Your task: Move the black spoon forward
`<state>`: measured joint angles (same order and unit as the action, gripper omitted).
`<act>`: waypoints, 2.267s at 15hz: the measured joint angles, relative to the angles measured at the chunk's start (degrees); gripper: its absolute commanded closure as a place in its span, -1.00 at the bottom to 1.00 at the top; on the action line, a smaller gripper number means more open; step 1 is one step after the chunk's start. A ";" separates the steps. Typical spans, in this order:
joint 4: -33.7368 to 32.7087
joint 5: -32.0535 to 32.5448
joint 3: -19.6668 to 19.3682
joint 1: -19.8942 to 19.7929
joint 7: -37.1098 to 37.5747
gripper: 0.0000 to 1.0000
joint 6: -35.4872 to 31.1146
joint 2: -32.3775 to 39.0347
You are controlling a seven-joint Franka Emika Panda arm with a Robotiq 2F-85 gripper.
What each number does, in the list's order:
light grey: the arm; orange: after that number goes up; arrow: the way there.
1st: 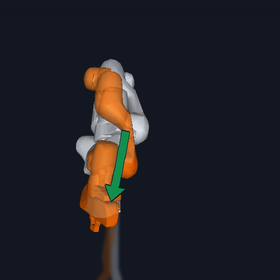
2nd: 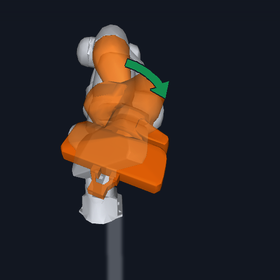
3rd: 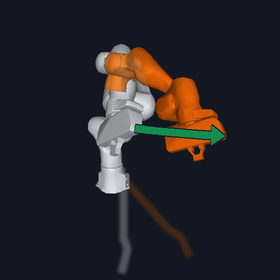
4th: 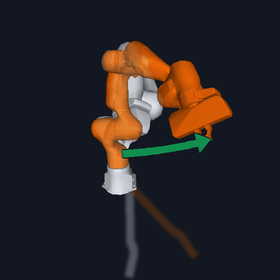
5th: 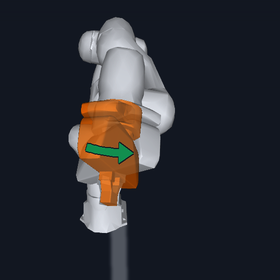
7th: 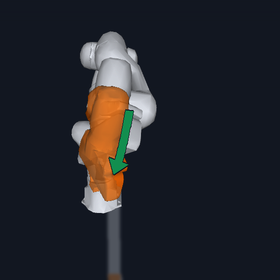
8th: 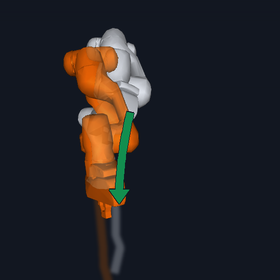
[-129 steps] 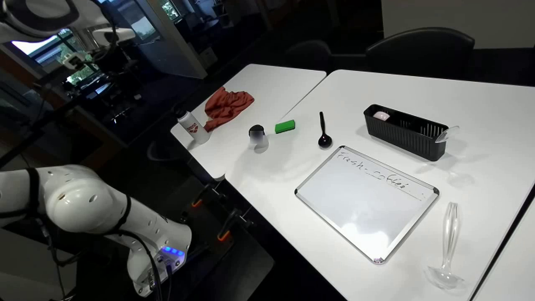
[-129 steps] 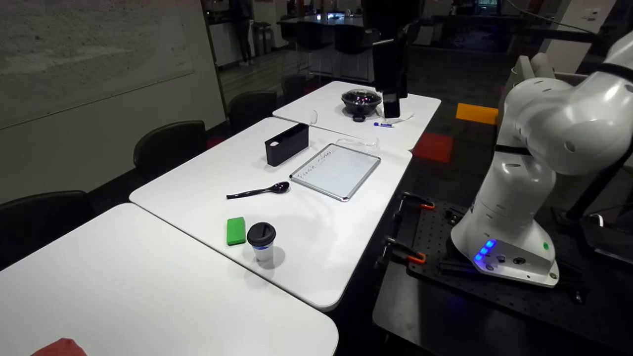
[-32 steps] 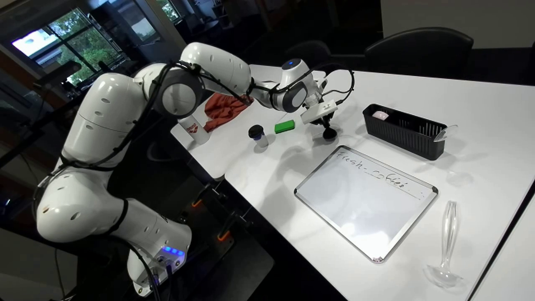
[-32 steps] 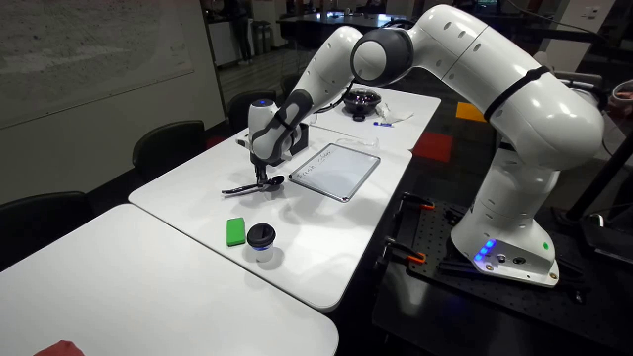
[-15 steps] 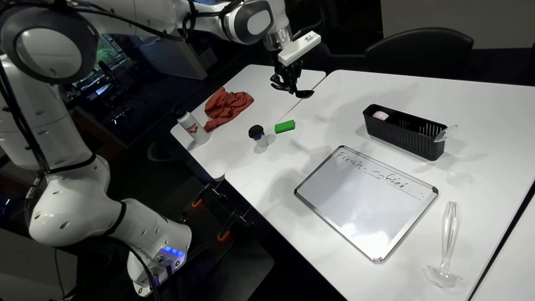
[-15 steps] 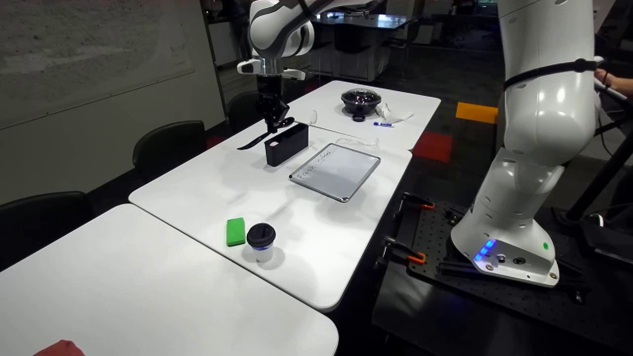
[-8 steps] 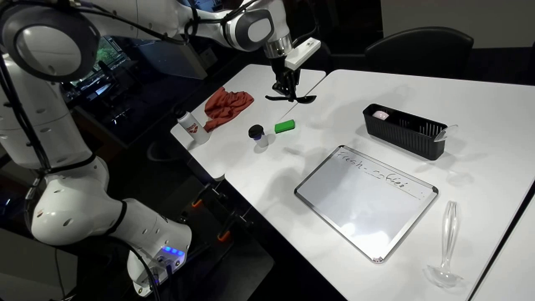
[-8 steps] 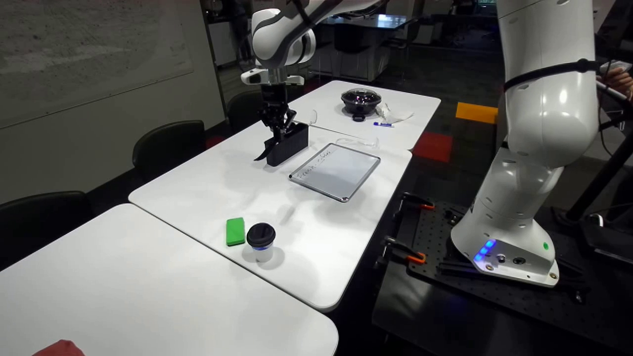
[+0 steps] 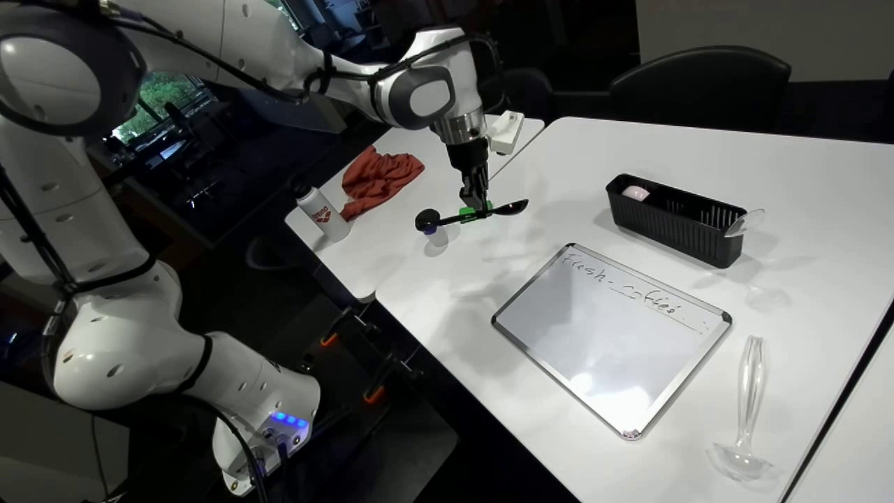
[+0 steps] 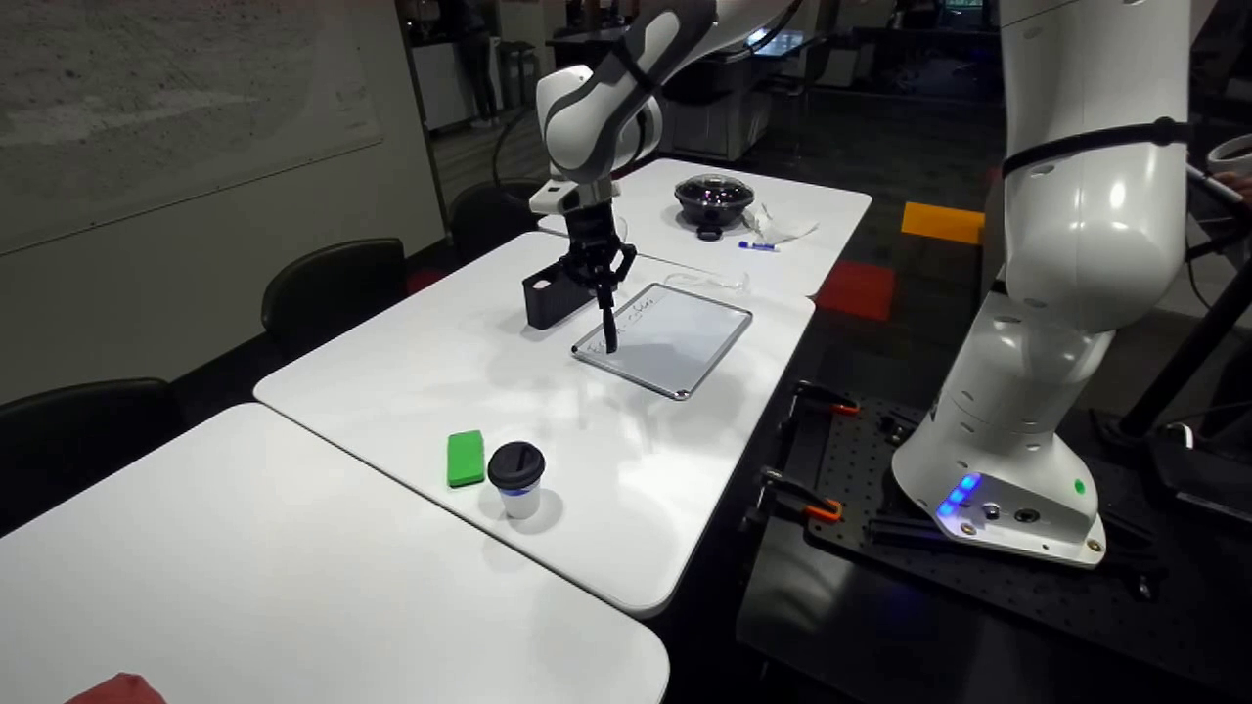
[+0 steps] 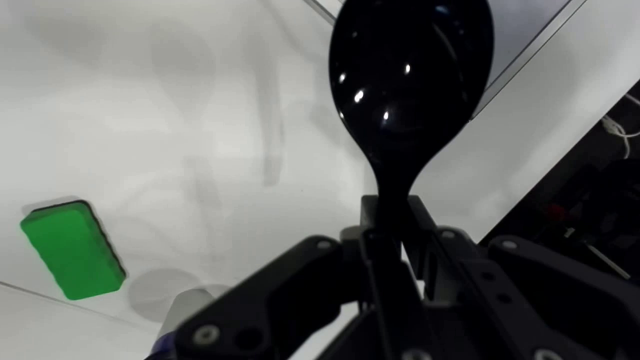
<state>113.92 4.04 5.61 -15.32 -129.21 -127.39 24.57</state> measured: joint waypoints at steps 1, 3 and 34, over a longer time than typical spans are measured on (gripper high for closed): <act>1.40 1.24 -0.66 0.53 -0.77 0.72 -0.73 0.01; 2.40 2.01 -1.03 1.09 -1.15 0.72 -1.10 -0.01; 11.10 15.04 -5.19 8.23 -8.84 -0.38 -30.24 16.96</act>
<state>125.02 19.08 0.43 -7.09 -138.05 -157.63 41.53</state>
